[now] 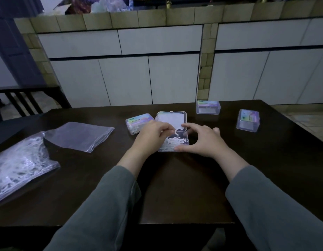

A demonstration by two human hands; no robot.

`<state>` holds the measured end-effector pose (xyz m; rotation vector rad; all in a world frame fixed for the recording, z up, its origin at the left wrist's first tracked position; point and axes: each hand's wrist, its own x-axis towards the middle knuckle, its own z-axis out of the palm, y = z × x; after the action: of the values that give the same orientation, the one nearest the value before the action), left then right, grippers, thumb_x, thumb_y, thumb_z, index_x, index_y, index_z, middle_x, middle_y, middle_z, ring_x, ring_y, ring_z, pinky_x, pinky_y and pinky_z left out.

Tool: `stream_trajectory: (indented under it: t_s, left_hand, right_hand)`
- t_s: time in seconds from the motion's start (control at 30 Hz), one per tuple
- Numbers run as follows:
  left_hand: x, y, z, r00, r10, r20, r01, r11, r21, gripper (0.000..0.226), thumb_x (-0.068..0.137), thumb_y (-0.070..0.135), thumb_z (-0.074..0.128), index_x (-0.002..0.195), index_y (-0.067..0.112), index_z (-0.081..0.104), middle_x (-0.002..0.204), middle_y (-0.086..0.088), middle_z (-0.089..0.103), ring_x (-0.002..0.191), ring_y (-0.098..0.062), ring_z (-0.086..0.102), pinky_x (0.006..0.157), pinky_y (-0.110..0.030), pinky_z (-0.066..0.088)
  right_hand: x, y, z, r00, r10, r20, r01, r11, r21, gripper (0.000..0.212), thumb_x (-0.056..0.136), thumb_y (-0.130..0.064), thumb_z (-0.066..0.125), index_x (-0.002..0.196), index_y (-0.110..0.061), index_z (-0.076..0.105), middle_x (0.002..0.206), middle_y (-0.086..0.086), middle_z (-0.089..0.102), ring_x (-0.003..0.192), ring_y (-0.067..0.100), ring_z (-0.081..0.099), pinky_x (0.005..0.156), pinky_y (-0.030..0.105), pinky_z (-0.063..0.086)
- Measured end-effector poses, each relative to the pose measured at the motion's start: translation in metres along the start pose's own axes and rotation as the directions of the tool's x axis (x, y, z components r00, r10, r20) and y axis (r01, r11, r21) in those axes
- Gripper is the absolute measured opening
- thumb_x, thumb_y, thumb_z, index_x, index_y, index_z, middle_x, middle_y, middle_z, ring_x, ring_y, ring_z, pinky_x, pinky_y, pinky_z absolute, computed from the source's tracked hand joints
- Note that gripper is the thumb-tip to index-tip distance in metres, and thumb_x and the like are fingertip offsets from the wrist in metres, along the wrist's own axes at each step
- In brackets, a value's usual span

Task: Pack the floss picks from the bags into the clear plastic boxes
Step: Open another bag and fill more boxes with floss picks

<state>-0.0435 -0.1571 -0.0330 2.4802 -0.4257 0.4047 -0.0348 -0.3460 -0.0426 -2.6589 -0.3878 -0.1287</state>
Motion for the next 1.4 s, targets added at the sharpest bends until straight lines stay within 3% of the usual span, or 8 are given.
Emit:
stream_trajectory:
  t_s: [0.17, 0.33, 0.53, 0.8, 0.9, 1.03, 1.2, 1.4]
  left_hand:
    - [0.005, 0.002, -0.002, 0.983, -0.017, 0.182, -0.013, 0.987, 0.163, 0.016, 0.089, 0.031, 0.066, 0.101, 0.026, 0.074, 0.103, 0.002, 0.069, 0.099, -0.015, 0.054, 0.085, -0.032, 0.045]
    - [0.011, 0.003, -0.013, 0.965, -0.14, 0.224, 0.106, 0.982, 0.156, 0.007, 0.082, 0.029, 0.073, 0.086, 0.035, 0.072, 0.096, 0.01, 0.067, 0.092, -0.008, 0.056, 0.082, -0.027, 0.047]
    - [0.014, 0.011, -0.002, 0.962, -0.102, 0.253, 0.052, 0.979, 0.196, 0.011, 0.085, 0.03, 0.071, 0.095, 0.03, 0.075, 0.101, 0.006, 0.069, 0.092, -0.01, 0.058, 0.078, -0.024, 0.045]
    - [-0.012, -0.006, -0.013, 0.992, -0.083, 0.095, 0.078, 0.996, 0.051, 0.016, 0.091, 0.032, 0.063, 0.102, 0.026, 0.073, 0.1, 0.007, 0.067, 0.092, -0.008, 0.056, 0.081, -0.028, 0.047]
    - [-0.029, -0.009, -0.024, 0.997, -0.08, 0.013, 0.08, 0.997, -0.01, 0.013, 0.091, 0.029, 0.063, 0.097, 0.026, 0.074, 0.092, 0.014, 0.066, 0.084, 0.0, 0.056, 0.076, -0.022, 0.043]
    - [-0.059, -0.02, -0.045, 0.99, -0.125, -0.07, 0.125, 0.992, -0.006, 0.007, 0.089, 0.031, 0.065, 0.089, 0.036, 0.069, 0.084, 0.02, 0.061, 0.075, 0.005, 0.051, 0.067, -0.02, 0.037]
    - [-0.113, -0.051, -0.086, 0.959, -0.225, -0.171, 0.256, 0.949, 0.184, 0.014, 0.09, 0.034, 0.062, 0.102, 0.032, 0.069, 0.107, 0.009, 0.056, 0.103, -0.009, 0.044, 0.087, -0.029, 0.036]
    - [-0.185, -0.092, -0.141, 0.806, -0.408, -0.428, 0.552, 0.779, 0.297, 0.021, 0.082, 0.034, 0.07, 0.103, 0.032, 0.07, 0.111, 0.006, 0.058, 0.111, -0.024, 0.044, 0.088, -0.038, 0.037]
  right_hand:
    - [0.005, 0.002, 0.0, 0.999, 0.015, 0.04, -0.017, 0.999, 0.05, 0.092, 0.061, -0.079, 0.067, 0.141, -0.043, 0.038, 0.125, -0.018, 0.056, 0.128, 0.014, 0.038, 0.089, 0.034, 0.022]
    - [0.002, 0.005, -0.001, 0.999, 0.043, 0.033, -0.045, 0.997, 0.061, 0.091, 0.061, -0.077, 0.068, 0.14, -0.042, 0.04, 0.126, -0.018, 0.056, 0.129, 0.015, 0.038, 0.09, 0.034, 0.023]
    - [-0.003, 0.003, -0.001, 0.997, 0.067, 0.037, -0.069, 0.996, 0.053, 0.088, 0.067, -0.073, 0.068, 0.142, -0.042, 0.037, 0.139, -0.011, 0.05, 0.131, 0.018, 0.036, 0.1, 0.038, 0.026]
    - [-0.012, -0.002, 0.005, 0.999, 0.036, 0.001, -0.036, 0.996, -0.085, 0.088, 0.069, -0.079, 0.06, 0.144, -0.041, 0.033, 0.143, -0.005, 0.043, 0.129, 0.019, 0.036, 0.101, 0.041, 0.03]
    - [-0.022, -0.011, 0.008, 0.992, 0.015, -0.125, -0.028, 0.995, -0.1, 0.092, 0.066, -0.08, 0.06, 0.144, -0.039, 0.033, 0.135, -0.003, 0.041, 0.122, 0.017, 0.036, 0.098, 0.037, 0.034]
    - [-0.042, -0.041, 0.015, 0.962, -0.153, -0.228, 0.136, 0.987, -0.087, 0.068, 0.073, -0.071, 0.06, 0.132, -0.039, 0.048, 0.12, -0.008, 0.042, 0.112, 0.012, 0.037, 0.091, 0.031, 0.035]
    - [-0.049, -0.104, 0.039, 0.929, -0.343, -0.137, 0.346, 0.938, -0.001, 0.037, 0.087, -0.053, 0.056, 0.119, -0.035, 0.06, 0.107, -0.009, 0.052, 0.105, 0.012, 0.046, 0.088, 0.032, 0.04]
    - [-0.024, -0.194, 0.087, 0.889, -0.456, 0.04, 0.453, 0.888, 0.077, 0.033, 0.088, -0.044, 0.058, 0.119, -0.032, 0.061, 0.11, -0.008, 0.062, 0.107, 0.016, 0.052, 0.089, 0.034, 0.044]
